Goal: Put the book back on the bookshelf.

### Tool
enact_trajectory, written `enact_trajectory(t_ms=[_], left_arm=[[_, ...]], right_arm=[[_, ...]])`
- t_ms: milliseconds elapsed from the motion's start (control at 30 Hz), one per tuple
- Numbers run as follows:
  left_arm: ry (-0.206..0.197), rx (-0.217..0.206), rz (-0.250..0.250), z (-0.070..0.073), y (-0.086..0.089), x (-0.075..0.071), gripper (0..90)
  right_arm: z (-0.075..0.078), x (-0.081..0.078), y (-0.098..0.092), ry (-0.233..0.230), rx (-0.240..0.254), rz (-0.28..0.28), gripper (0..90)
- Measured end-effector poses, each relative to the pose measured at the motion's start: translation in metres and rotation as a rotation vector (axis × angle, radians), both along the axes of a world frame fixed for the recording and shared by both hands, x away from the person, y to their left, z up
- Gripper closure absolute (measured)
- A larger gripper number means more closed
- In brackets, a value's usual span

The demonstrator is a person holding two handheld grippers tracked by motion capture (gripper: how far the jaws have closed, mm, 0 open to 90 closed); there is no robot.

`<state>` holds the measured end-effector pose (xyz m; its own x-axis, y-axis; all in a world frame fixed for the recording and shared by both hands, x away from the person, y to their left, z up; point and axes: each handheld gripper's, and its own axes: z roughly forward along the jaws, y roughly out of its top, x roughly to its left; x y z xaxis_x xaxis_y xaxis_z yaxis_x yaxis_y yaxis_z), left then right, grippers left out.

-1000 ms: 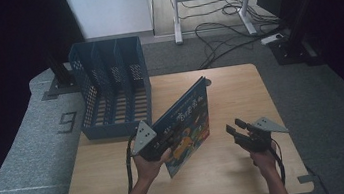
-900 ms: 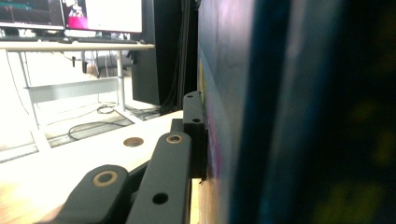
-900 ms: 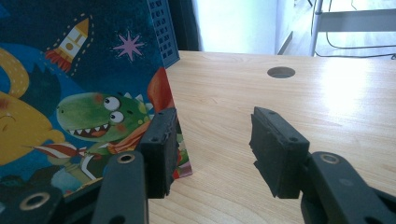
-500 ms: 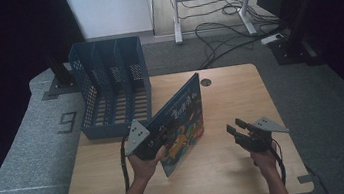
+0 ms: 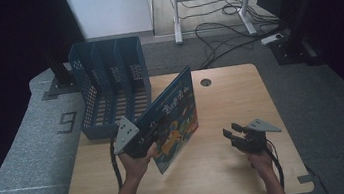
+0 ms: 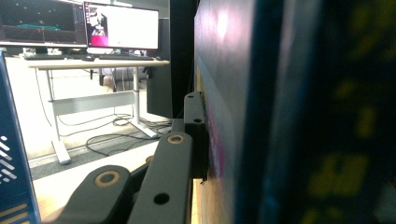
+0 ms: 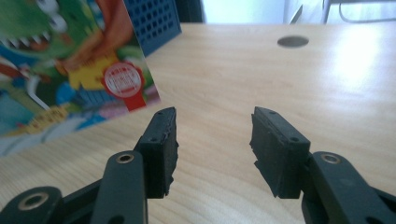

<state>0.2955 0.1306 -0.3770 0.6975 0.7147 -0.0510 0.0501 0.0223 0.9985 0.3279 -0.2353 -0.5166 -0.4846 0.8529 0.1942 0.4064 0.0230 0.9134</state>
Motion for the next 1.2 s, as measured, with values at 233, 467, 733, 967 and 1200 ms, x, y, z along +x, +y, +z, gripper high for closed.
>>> enact_trajectory(t_ms=[233, 467, 733, 967, 1200], left_arm=[[0.009, 0.011, 0.019, 0.006, 0.003, 0.001, 82.1], [0.011, 0.018, 0.041, 0.015, 0.002, 0.002, 82.1], [-0.003, 0.034, 0.071, 0.025, 0.003, 0.001, 82.1], [0.011, 0.024, 0.1, 0.028, 0.004, 0.0, 82.1], [0.01, 0.009, 0.108, 0.035, 0.01, 0.001, 82.1]], right_arm=[[-0.014, 0.008, 0.005, 0.086, -0.064, 0.021, 47.9], [-0.021, 0.013, 0.007, 0.147, -0.12, 0.021, 46.5], [-0.025, 0.016, 0.006, 0.162, -0.182, 0.014, 46.7], [-0.028, 0.016, 0.007, 0.188, -0.231, 0.008, 45.0], [-0.037, 0.016, 0.006, 0.205, -0.261, 0.003, 44.7]])
